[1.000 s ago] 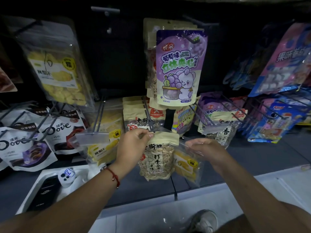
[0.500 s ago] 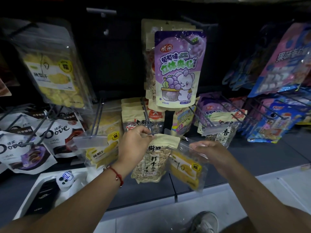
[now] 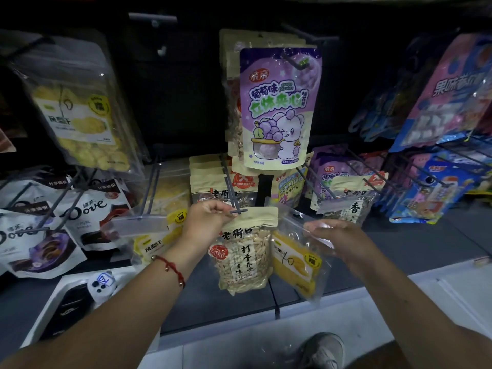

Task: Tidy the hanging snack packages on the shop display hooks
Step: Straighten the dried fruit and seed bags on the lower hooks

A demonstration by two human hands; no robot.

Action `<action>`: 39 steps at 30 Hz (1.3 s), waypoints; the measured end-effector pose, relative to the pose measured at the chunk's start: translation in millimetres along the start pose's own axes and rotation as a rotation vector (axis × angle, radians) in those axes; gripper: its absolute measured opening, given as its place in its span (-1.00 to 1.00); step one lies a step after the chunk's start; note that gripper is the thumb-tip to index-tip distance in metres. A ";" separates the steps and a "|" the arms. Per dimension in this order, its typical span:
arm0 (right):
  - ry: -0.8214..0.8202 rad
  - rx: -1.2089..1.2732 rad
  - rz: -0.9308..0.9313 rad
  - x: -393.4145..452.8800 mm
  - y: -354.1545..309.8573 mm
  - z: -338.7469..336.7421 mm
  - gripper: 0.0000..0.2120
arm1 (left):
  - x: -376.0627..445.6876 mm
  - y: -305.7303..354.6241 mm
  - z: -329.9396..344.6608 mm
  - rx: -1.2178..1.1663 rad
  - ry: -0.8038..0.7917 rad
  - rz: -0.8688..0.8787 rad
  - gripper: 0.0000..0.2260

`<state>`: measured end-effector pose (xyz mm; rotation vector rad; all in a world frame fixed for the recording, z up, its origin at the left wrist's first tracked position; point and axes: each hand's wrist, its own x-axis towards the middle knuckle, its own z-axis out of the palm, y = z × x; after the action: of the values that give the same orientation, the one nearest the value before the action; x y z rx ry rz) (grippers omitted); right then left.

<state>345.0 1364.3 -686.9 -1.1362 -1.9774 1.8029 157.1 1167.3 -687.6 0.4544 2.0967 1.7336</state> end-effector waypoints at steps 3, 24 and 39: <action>0.001 -0.008 -0.017 -0.2 -2.1 -5.2 -0.86 | 2.4 1.4 -0.3 -0.024 -0.011 -0.041 -0.82; -0.272 0.221 0.024 -28.9 -22.0 -22.2 -0.87 | -4.7 -7.5 8.2 0.558 0.186 0.363 -0.78; -0.430 0.239 -0.104 -54.9 -43.6 13.4 -0.39 | -98.8 4.8 -33.9 0.281 -0.370 0.171 -0.44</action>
<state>356.7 1320.3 -631.9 -0.5984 -1.9110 2.2968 227.2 1092.0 -668.8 0.9796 2.0753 1.3116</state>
